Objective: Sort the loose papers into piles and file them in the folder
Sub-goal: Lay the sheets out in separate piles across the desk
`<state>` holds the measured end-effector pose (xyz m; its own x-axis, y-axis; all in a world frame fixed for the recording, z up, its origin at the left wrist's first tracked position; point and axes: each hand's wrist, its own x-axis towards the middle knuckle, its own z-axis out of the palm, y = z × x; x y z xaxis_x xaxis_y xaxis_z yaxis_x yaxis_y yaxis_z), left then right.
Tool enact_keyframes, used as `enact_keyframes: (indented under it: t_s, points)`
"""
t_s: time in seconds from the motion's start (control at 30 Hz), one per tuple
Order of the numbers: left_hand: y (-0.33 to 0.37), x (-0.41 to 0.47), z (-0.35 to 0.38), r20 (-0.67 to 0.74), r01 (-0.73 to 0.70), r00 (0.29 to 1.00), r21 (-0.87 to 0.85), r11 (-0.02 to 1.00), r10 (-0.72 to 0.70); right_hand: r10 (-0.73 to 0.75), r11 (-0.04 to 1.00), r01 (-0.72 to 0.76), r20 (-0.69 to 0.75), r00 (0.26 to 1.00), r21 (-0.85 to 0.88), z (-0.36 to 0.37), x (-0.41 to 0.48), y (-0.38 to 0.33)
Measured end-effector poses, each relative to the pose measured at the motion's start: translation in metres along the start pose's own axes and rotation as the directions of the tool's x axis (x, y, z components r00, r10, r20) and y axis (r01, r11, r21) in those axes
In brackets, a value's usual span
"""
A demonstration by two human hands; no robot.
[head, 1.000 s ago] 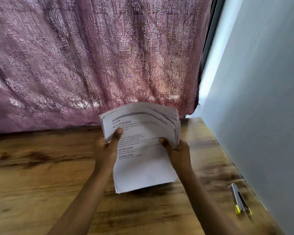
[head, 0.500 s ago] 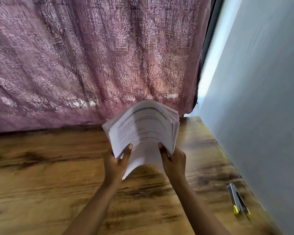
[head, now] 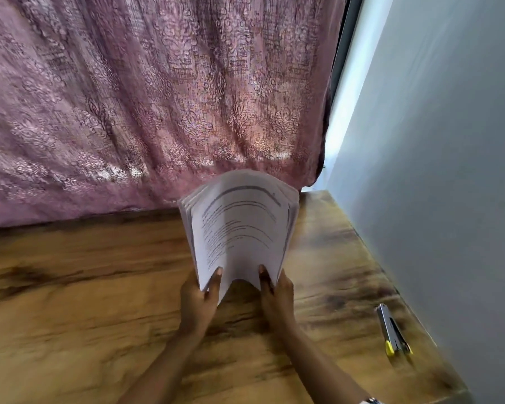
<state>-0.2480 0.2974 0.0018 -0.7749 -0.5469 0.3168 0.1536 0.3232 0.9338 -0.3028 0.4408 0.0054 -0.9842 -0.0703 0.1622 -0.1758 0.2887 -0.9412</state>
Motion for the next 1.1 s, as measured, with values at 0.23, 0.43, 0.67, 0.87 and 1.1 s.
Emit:
enact_keyframes:
  t_s: [0.23, 0.43, 0.67, 0.87, 1.1]
  points:
    - [0.027, 0.039, 0.044, 0.207, 0.287, 0.942, -0.082, 0.954, -0.265, 0.117, 0.982, -0.120, -0.028, 0.993, -0.143, -0.083, 0.060, -0.007]
    - [0.002, 0.037, 0.130, 0.412, 0.636, 0.708, -0.019, 0.772, -0.573, 0.380, 0.781, -0.280, 0.068, 0.923, -0.558, -0.156, 0.113, 0.029]
    - [0.013, 0.038, 0.183, 0.388, 0.504, 0.740, 0.220, 0.835, -0.549, 0.384, 0.531, -0.339, -0.136, 0.913, -0.776, -0.197, 0.137, 0.049]
    - [0.013, 0.033, 0.179, 0.465, 0.100, 0.805, 0.504, 0.858, -0.368, 0.071, 0.383, -0.255, -0.247, 0.966, -0.888, -0.178, 0.116, 0.061]
    - [-0.014, 0.022, 0.162, 0.595, -0.386, 0.789, 0.676, 0.627, -0.156, -0.187, 0.540, 0.231, 0.153, 0.970, -0.809, -0.144, 0.077, 0.077]
